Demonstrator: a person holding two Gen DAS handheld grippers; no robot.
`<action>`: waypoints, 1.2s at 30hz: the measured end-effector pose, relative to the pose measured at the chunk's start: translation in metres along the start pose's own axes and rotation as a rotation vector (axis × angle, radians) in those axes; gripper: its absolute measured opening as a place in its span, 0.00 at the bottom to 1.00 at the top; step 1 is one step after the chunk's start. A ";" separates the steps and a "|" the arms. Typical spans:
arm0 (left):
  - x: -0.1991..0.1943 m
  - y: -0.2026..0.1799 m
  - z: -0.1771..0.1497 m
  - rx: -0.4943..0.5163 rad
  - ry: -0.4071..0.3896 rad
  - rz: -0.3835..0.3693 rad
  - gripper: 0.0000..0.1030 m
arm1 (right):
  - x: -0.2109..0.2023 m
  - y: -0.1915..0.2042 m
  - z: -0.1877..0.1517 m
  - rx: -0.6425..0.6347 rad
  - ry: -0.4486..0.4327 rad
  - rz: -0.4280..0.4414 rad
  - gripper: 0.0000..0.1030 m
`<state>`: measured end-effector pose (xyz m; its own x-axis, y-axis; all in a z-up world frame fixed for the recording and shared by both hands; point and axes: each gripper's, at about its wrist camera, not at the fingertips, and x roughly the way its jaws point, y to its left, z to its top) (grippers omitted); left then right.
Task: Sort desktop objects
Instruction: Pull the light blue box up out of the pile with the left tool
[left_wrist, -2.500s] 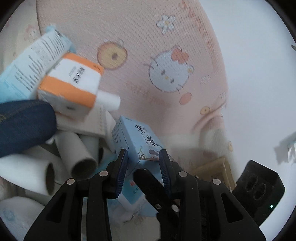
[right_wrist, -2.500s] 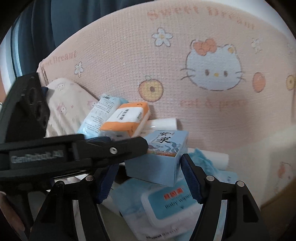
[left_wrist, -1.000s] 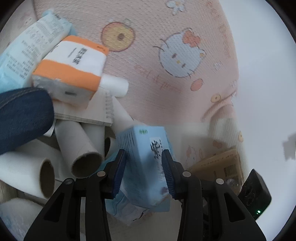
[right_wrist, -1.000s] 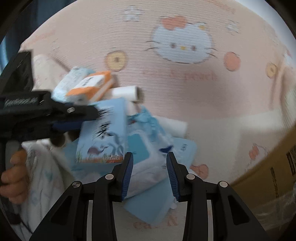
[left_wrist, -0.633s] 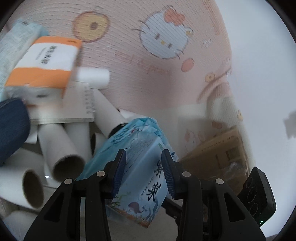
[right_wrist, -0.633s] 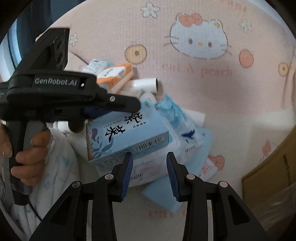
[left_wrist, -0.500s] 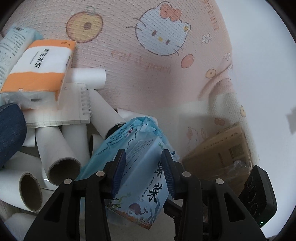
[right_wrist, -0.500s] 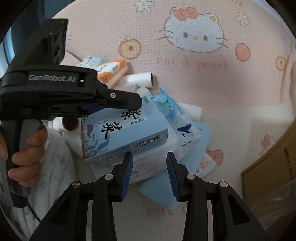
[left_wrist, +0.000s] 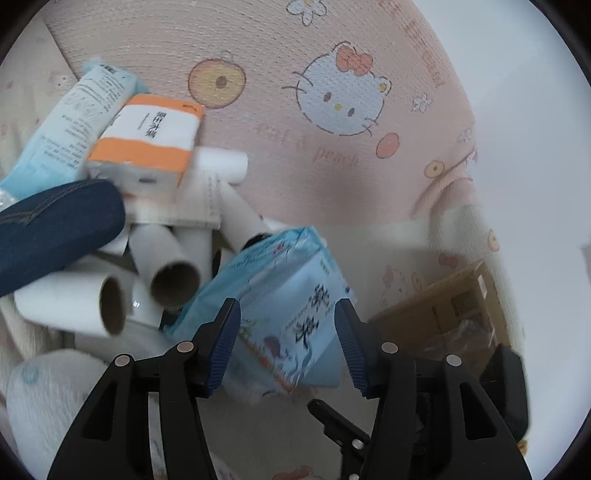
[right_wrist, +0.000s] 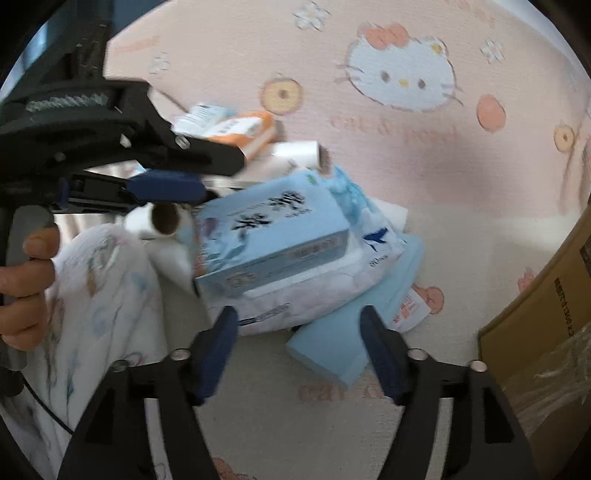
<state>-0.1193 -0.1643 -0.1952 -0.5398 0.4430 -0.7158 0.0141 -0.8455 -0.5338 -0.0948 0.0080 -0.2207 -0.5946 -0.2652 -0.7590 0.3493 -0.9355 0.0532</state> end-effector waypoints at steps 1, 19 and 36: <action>0.001 -0.002 -0.003 0.004 0.004 0.023 0.57 | -0.002 0.001 -0.001 -0.008 -0.007 0.016 0.69; 0.010 0.021 -0.028 -0.163 0.011 -0.033 0.57 | 0.002 -0.019 0.013 0.024 -0.090 0.075 0.73; 0.030 0.022 -0.008 -0.127 0.021 -0.047 0.57 | 0.039 -0.007 0.026 -0.313 -0.025 0.069 0.73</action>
<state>-0.1280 -0.1672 -0.2320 -0.5244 0.4885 -0.6974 0.0961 -0.7799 -0.6185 -0.1392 -0.0022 -0.2342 -0.5777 -0.3350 -0.7444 0.5931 -0.7988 -0.1008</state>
